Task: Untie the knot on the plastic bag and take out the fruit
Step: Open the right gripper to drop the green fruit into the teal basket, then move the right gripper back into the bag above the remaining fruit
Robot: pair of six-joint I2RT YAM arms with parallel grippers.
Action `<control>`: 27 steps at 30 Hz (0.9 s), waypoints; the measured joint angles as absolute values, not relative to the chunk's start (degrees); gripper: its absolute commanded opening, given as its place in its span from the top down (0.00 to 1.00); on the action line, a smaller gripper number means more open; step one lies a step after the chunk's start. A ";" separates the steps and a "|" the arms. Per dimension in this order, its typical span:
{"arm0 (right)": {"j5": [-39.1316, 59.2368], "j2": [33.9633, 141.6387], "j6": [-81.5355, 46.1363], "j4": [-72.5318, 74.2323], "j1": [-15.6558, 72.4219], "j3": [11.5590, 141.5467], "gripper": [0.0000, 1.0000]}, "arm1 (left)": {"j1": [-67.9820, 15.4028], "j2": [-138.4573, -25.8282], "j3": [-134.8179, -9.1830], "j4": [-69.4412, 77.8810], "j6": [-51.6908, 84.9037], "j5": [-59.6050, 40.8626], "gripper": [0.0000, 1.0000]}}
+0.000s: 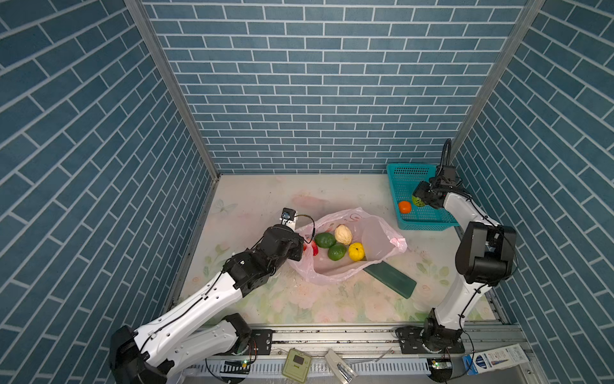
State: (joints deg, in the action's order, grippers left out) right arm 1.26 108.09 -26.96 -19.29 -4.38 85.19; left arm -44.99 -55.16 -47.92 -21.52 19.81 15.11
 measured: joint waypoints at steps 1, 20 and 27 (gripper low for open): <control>0.78 108.95 -26.48 -19.79 -4.40 85.78 0.19 | -45.08 -55.11 -47.86 -21.52 19.97 15.09 1.00; 1.58 95.00 -24.97 -31.29 2.37 88.03 0.09 | -45.41 -53.95 -47.83 -21.85 20.49 14.06 1.00; 4.38 81.30 -24.82 -40.36 16.58 89.89 0.09 | -45.41 -54.02 -47.86 -22.63 20.75 14.09 1.00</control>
